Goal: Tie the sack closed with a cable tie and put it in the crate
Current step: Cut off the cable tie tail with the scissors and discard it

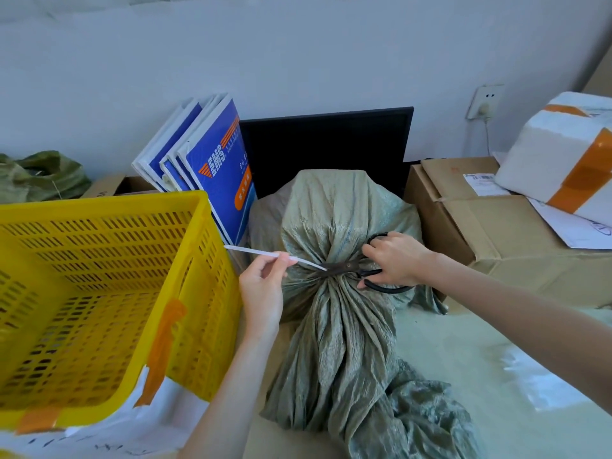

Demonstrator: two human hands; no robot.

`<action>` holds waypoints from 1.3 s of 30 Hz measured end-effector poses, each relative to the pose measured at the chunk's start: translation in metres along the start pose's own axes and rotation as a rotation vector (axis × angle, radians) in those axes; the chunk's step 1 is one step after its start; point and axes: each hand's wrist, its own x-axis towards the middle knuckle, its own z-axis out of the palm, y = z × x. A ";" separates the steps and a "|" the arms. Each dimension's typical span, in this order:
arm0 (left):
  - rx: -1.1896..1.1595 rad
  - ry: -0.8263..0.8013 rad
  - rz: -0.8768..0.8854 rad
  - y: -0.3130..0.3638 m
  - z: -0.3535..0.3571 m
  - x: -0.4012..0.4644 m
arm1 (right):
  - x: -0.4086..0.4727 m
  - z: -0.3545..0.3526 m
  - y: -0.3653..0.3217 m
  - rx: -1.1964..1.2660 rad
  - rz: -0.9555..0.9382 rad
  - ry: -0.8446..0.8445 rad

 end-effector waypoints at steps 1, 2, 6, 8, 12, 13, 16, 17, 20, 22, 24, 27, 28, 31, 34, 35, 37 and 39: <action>0.011 -0.007 0.007 0.001 0.000 0.000 | 0.001 -0.001 0.000 -0.003 -0.009 -0.015; 0.018 -0.012 0.008 0.003 0.001 -0.001 | 0.001 -0.001 -0.001 -0.005 -0.013 -0.025; 0.029 -0.033 0.016 0.009 0.004 0.000 | -0.001 0.006 -0.001 -0.030 -0.027 -0.025; 0.042 -0.055 0.028 0.011 0.005 0.002 | -0.004 0.013 0.001 -0.038 -0.035 -0.013; 0.081 -0.089 0.051 0.015 0.008 0.003 | -0.007 0.022 0.000 -0.025 -0.008 -0.010; 0.079 -0.098 0.057 0.017 0.010 0.003 | -0.006 0.022 -0.001 -0.014 0.004 -0.013; 0.061 -0.123 0.069 0.021 0.015 0.001 | -0.005 0.021 -0.004 0.030 0.037 -0.053; 0.060 -0.129 0.069 0.021 0.016 0.001 | -0.005 0.020 -0.005 0.038 0.044 -0.071; 0.048 -0.141 0.062 0.021 0.016 0.003 | -0.005 0.017 -0.008 0.031 0.048 -0.127; 0.046 -0.142 0.062 0.020 0.015 0.004 | -0.005 0.016 -0.009 0.001 0.038 -0.155; 0.048 -0.144 0.056 0.020 0.015 0.006 | -0.004 0.015 -0.010 -0.020 0.024 -0.168; 0.028 -0.150 0.046 0.021 0.013 0.008 | -0.005 0.016 -0.011 -0.056 -0.002 -0.179; 0.010 -0.148 0.049 0.022 0.011 0.009 | -0.006 0.016 -0.012 -0.063 -0.014 -0.181; -0.007 -0.121 0.086 0.026 0.005 0.016 | -0.005 0.017 -0.012 -0.054 -0.019 -0.157; -0.002 -0.082 0.123 0.029 0.000 0.024 | -0.007 0.023 -0.011 -0.012 -0.007 -0.094; -0.009 -0.069 0.125 0.029 -0.001 0.025 | -0.008 0.025 -0.011 0.002 0.011 -0.065; -0.027 -0.041 0.107 0.026 -0.003 0.023 | -0.013 0.029 -0.012 0.012 0.052 0.051; -0.069 -0.004 0.064 0.020 -0.003 0.019 | -0.021 0.034 -0.016 0.033 0.144 0.182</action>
